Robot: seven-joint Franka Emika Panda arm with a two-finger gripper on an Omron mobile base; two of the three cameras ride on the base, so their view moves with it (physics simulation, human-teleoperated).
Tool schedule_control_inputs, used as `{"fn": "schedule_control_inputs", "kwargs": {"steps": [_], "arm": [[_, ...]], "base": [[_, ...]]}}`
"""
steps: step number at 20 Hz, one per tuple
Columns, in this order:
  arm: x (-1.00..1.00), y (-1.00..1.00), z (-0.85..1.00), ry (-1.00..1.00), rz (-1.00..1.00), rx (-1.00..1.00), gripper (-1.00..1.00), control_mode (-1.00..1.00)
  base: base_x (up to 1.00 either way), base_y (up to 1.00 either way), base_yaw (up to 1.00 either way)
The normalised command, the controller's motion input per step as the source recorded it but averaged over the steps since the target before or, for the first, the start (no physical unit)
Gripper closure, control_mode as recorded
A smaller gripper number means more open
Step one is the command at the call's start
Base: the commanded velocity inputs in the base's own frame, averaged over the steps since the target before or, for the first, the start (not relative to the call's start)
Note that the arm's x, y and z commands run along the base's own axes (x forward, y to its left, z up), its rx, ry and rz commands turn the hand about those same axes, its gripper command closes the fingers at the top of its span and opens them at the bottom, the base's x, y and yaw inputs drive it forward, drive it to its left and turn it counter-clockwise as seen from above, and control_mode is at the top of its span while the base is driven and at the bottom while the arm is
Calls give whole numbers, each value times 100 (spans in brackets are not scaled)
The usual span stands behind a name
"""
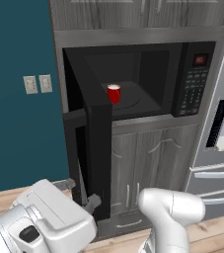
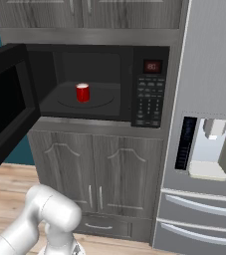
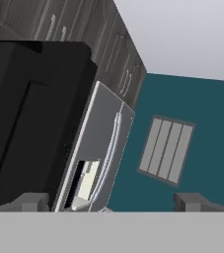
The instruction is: Pick the mug from the counter and place it inside the microwave. Then close the microwave.
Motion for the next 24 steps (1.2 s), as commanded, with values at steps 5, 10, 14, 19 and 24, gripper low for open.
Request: {"fn": "schedule_control_inputs", "kwargs": {"steps": [5, 10, 14, 19, 24], "arm": [[19, 30, -31, 0, 0, 0, -100, -100], [28, 33, -24, 0, 0, 0, -100, -100], [26, 22, -9, 0, 0, 0, -100, -100], [26, 1, 0, 0, 0, 0, -100, -100], [25, 0, 0, 0, 0, 0, -100, -100]], "base": [[0, 0, 0], [0, 0, 0], [0, 0, 0], [0, 0, 0], [0, 0, 0]]}}
